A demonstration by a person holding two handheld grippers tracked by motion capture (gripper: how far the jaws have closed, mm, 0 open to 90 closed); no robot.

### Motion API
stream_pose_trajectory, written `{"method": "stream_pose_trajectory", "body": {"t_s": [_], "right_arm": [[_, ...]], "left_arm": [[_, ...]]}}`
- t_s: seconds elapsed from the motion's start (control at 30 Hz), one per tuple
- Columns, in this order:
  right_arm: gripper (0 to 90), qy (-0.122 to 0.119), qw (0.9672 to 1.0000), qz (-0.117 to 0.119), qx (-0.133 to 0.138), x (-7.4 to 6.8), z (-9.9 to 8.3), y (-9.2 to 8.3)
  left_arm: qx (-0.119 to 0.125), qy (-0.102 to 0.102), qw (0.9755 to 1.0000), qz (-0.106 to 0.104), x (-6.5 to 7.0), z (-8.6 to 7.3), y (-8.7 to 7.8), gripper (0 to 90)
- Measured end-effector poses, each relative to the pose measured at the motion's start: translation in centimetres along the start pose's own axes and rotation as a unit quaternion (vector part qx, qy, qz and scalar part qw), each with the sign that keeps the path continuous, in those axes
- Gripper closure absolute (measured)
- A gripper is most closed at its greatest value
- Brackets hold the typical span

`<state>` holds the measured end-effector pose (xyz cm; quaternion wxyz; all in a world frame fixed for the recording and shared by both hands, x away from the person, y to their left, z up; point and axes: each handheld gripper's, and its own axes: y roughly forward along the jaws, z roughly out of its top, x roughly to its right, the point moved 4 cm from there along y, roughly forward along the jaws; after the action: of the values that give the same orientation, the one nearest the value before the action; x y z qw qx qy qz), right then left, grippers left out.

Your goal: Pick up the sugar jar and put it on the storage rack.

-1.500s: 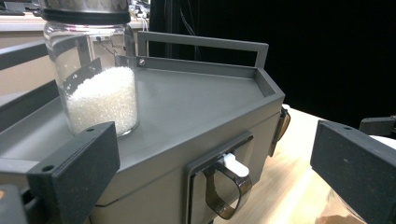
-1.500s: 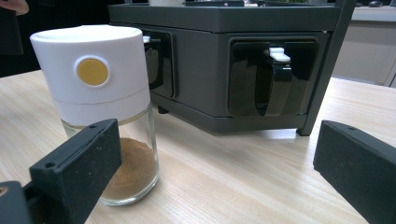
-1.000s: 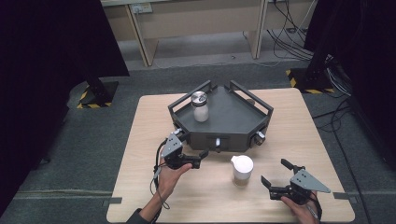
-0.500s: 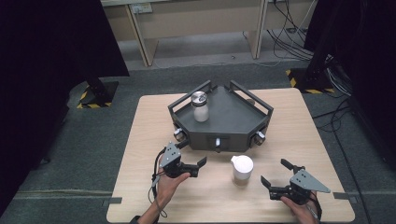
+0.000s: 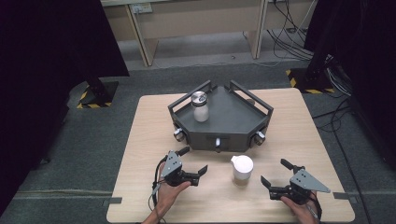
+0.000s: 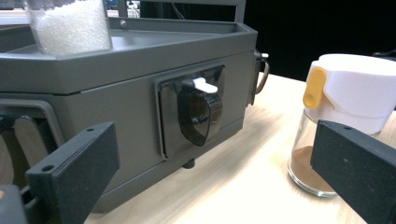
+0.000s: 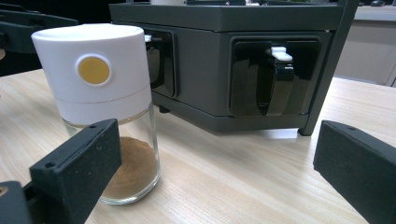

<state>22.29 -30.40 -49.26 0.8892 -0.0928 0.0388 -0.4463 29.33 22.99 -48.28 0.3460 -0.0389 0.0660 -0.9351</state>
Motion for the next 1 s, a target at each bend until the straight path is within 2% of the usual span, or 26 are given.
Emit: {"method": "stream_pose_trajectory", "body": {"t_s": [0.73,1.0], "right_arm": [[1.4,0.000,1.0000,0.003,-0.001,0.1,0.0,0.0],[1.4,-0.001,1.0000,0.002,0.000,0.0,0.0,0.0]], "left_arm": [[-0.008,-0.014,0.9999,0.001,0.1,-1.0,-0.3,0.7],[-0.009,-0.014,0.9999,0.001,0.1,-1.0,-0.3,0.8]]}}
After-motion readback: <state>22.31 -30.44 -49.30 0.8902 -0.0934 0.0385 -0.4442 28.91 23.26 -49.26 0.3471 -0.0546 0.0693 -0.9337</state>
